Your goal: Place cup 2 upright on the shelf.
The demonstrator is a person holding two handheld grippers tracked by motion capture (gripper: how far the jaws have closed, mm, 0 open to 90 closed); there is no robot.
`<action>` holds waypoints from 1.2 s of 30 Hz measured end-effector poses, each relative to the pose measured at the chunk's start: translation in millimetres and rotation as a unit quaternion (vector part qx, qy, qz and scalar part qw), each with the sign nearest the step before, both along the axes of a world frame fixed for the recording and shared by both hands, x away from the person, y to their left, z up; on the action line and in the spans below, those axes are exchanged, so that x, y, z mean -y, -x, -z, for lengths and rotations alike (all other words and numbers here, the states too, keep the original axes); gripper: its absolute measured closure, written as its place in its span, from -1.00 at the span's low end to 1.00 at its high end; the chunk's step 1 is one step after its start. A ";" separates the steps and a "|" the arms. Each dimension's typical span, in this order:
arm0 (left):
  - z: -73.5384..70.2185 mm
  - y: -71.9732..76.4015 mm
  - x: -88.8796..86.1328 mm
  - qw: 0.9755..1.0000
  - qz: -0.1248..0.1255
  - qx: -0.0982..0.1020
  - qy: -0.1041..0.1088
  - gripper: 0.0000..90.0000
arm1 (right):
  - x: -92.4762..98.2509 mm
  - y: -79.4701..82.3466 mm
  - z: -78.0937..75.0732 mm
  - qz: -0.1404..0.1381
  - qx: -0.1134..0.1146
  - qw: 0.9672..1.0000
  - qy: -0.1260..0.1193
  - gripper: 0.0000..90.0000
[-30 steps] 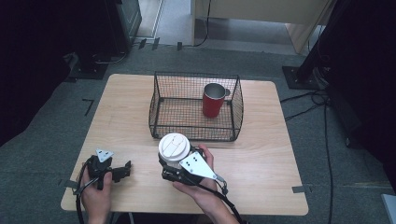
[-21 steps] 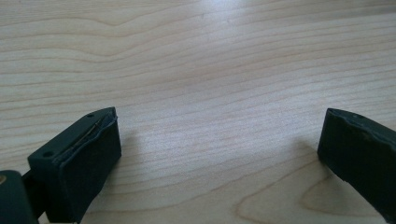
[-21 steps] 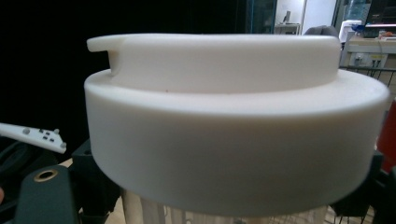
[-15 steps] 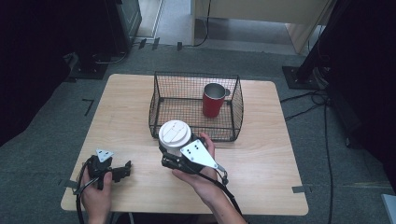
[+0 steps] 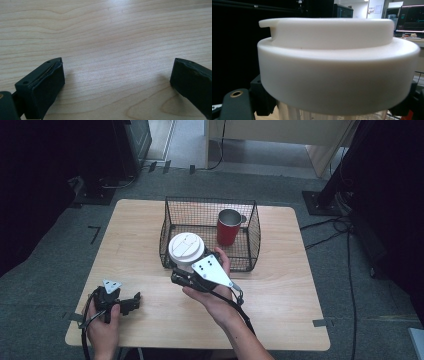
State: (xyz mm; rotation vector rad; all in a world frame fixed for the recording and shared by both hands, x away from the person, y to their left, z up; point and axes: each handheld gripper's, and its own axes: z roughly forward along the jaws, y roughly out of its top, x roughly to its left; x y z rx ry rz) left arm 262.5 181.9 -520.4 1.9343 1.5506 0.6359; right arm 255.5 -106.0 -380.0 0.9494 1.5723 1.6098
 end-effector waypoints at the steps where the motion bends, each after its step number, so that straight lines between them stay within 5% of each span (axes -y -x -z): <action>1: 0.0 0.0 0.0 1.000 0.000 0.000 0.000 -1.00 | -0.6 -1.7 -1.5 0.003 0.002 1.000 -0.003 -0.65; 36: 0.1 -0.5 -0.1 1.000 0.002 0.001 0.000 -1.00 | -9.0 -70.6 -21.2 0.056 0.021 0.998 0.000 -0.65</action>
